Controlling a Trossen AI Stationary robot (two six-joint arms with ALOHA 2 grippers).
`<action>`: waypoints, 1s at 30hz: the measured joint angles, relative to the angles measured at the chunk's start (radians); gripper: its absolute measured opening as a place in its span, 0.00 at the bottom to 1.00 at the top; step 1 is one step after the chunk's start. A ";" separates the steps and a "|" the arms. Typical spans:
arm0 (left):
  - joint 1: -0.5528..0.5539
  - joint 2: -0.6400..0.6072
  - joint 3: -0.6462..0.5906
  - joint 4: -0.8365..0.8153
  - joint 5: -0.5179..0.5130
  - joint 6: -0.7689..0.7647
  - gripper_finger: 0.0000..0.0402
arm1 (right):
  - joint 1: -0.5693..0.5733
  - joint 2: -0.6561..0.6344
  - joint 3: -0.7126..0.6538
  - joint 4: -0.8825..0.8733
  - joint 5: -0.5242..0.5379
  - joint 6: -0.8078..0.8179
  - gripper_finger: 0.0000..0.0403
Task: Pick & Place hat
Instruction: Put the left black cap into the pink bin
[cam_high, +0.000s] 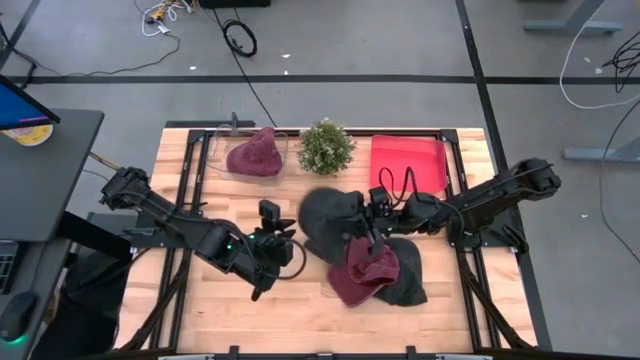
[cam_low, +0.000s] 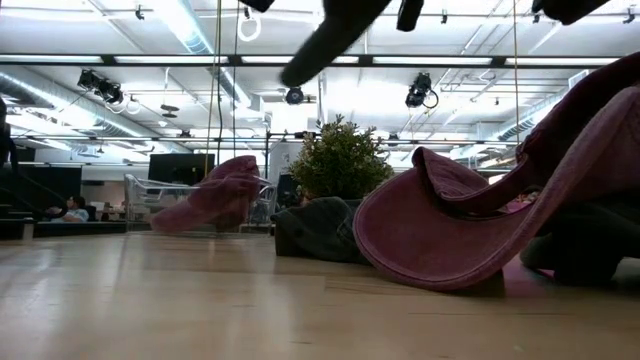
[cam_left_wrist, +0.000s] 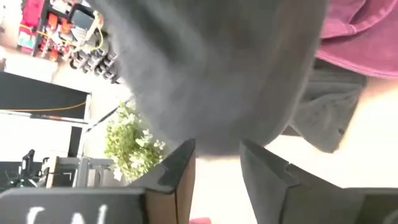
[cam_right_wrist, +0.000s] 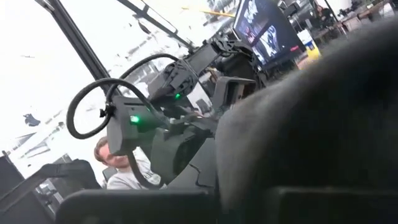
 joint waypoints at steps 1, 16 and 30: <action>-0.003 0.000 0.000 -0.009 0.000 -0.013 0.35 | 0.000 -0.017 0.000 -0.028 0.000 0.002 0.00; -0.060 0.000 0.000 -0.103 0.075 -0.199 0.40 | -0.071 -0.555 0.000 -0.828 0.184 0.000 0.00; -0.070 0.000 0.000 -0.102 0.076 -0.202 0.40 | -0.328 -0.693 0.000 -1.158 0.327 0.010 0.00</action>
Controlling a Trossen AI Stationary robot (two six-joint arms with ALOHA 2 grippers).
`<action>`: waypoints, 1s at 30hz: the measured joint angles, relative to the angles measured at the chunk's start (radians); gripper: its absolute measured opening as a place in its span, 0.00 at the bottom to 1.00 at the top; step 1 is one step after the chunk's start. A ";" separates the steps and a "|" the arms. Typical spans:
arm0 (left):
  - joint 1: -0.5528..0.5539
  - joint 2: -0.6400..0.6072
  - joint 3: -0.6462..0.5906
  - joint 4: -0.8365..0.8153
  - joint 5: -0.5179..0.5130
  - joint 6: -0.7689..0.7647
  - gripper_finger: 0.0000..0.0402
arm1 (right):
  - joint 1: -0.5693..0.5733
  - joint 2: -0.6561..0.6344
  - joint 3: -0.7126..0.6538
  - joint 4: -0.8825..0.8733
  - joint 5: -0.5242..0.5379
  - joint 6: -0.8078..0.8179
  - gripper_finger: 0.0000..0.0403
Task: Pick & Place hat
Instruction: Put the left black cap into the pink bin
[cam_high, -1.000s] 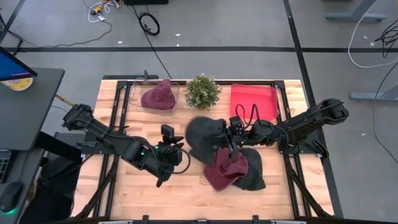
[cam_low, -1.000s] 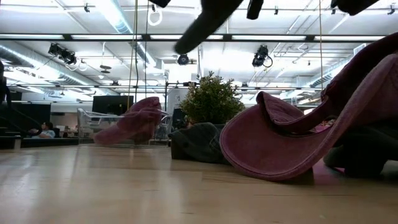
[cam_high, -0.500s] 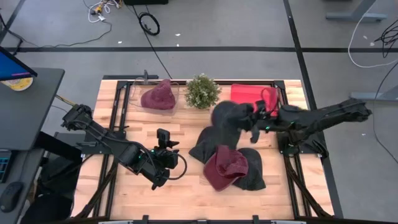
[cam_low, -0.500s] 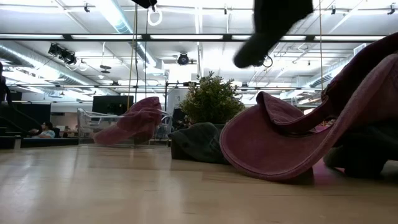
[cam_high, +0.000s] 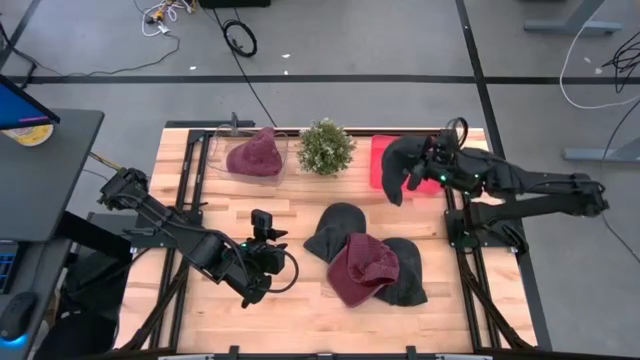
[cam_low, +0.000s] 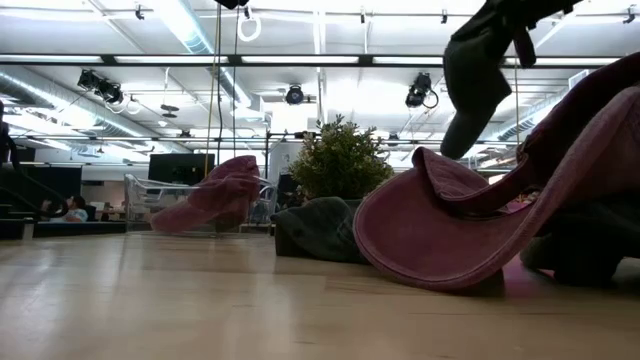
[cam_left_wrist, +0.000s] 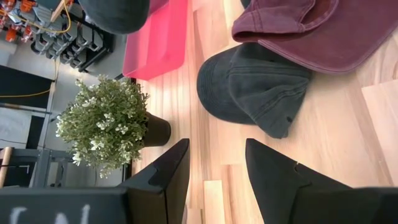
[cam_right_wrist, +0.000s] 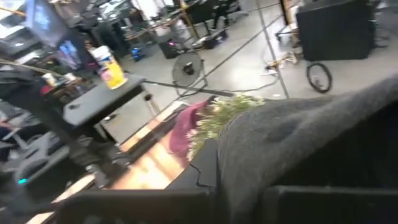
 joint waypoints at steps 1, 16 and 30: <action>0.000 0.000 0.000 0.000 0.000 0.000 0.40 | -0.017 0.006 0.000 -0.004 -0.002 0.003 0.00; 0.000 0.000 0.000 0.000 0.029 -0.001 0.40 | -0.277 0.087 0.000 -0.123 -0.179 0.017 0.00; 0.000 0.000 0.000 0.000 0.052 -0.001 0.40 | -0.620 0.173 0.000 -0.132 -0.457 -0.037 0.00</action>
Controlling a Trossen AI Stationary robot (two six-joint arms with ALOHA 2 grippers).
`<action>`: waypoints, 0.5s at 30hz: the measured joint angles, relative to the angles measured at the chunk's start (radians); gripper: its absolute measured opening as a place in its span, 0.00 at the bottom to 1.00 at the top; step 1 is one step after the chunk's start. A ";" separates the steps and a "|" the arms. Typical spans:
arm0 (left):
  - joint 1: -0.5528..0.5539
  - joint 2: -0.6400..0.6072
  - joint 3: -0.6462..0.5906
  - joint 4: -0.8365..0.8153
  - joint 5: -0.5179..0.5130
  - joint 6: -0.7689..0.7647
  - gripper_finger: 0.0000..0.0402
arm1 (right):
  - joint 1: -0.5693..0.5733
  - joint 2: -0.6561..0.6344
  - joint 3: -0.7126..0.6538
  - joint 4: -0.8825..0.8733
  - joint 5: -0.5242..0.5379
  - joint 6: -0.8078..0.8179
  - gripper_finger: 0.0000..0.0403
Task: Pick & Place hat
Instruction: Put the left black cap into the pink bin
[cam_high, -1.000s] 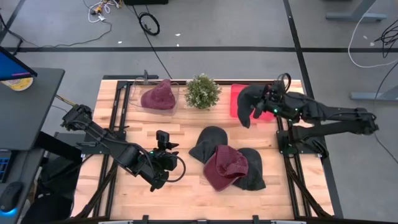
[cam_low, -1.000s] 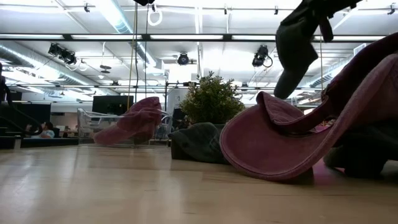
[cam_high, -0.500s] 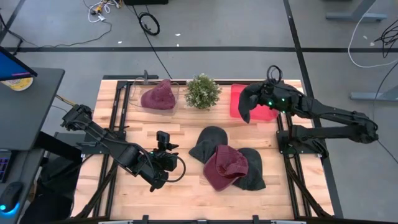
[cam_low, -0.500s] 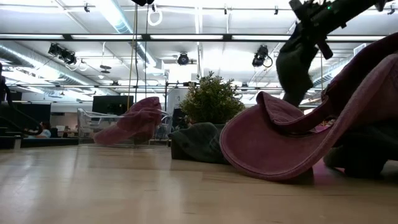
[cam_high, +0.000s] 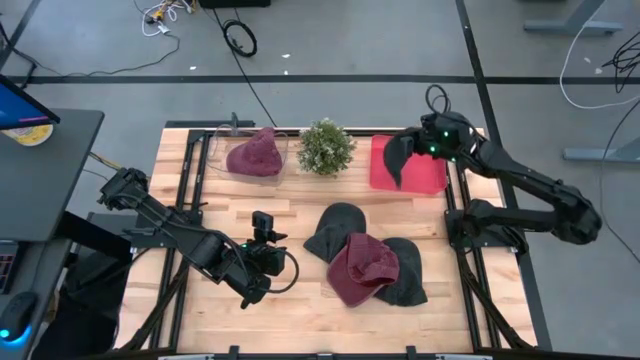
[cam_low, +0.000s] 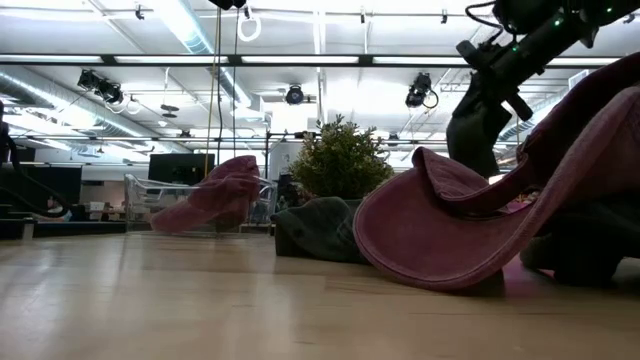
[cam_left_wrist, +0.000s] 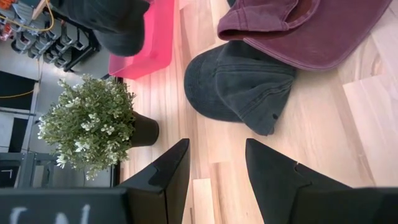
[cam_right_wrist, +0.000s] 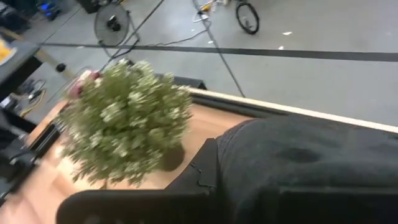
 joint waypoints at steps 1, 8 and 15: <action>0.000 0.000 0.000 0.000 0.000 0.000 0.40 | -0.017 0.002 0.000 0.000 -0.010 0.001 0.00; 0.000 0.000 0.000 0.000 0.000 0.000 0.40 | -0.111 0.062 0.000 -0.018 -0.255 -0.022 0.00; 0.000 0.000 0.000 0.000 0.000 0.000 0.40 | -0.143 0.156 0.000 -0.140 -0.264 -0.162 0.00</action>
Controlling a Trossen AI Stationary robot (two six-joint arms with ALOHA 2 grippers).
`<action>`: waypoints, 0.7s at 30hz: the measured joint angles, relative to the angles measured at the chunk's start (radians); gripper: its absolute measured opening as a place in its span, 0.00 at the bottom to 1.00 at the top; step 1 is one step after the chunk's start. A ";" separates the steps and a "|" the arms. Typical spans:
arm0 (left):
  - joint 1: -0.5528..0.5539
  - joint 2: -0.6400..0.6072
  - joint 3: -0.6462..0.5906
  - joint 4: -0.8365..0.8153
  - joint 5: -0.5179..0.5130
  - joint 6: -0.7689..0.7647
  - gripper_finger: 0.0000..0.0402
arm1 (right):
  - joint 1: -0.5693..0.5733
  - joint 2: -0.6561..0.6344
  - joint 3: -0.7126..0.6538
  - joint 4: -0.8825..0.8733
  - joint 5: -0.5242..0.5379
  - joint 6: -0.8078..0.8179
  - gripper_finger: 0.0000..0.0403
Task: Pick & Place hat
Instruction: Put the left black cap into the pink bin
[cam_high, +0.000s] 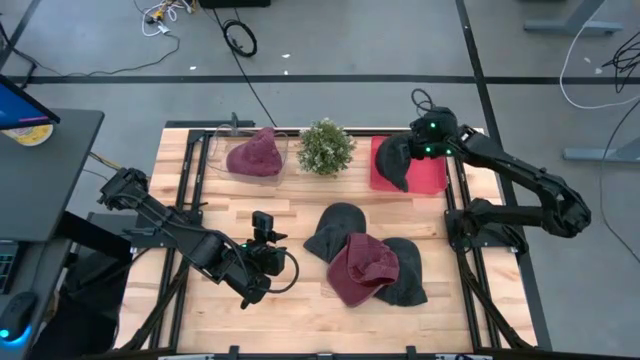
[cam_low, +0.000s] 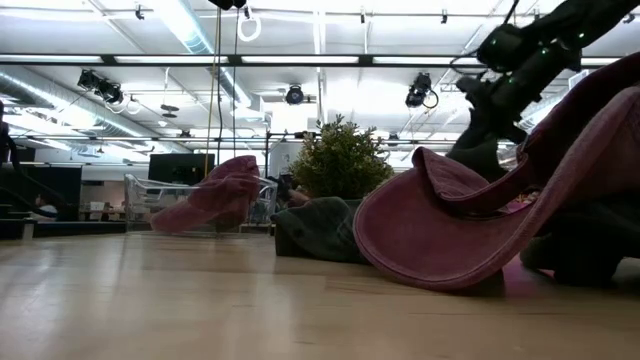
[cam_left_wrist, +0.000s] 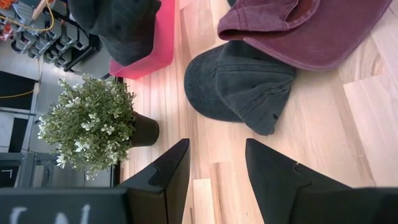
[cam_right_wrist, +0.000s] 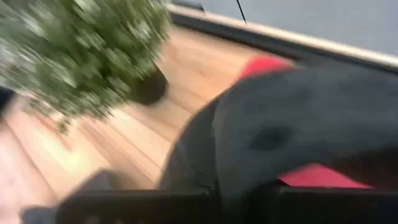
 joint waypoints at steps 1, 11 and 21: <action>0.000 0.000 0.000 0.000 0.000 0.000 0.40 | -0.004 0.010 0.000 -0.016 0.000 -0.019 0.00; 0.000 0.000 0.000 0.000 0.000 0.000 0.40 | -0.021 0.033 0.000 -0.057 0.074 -0.048 0.00; 0.000 0.000 0.000 0.000 0.000 0.000 0.40 | -0.021 0.033 0.000 -0.144 0.163 -0.046 0.00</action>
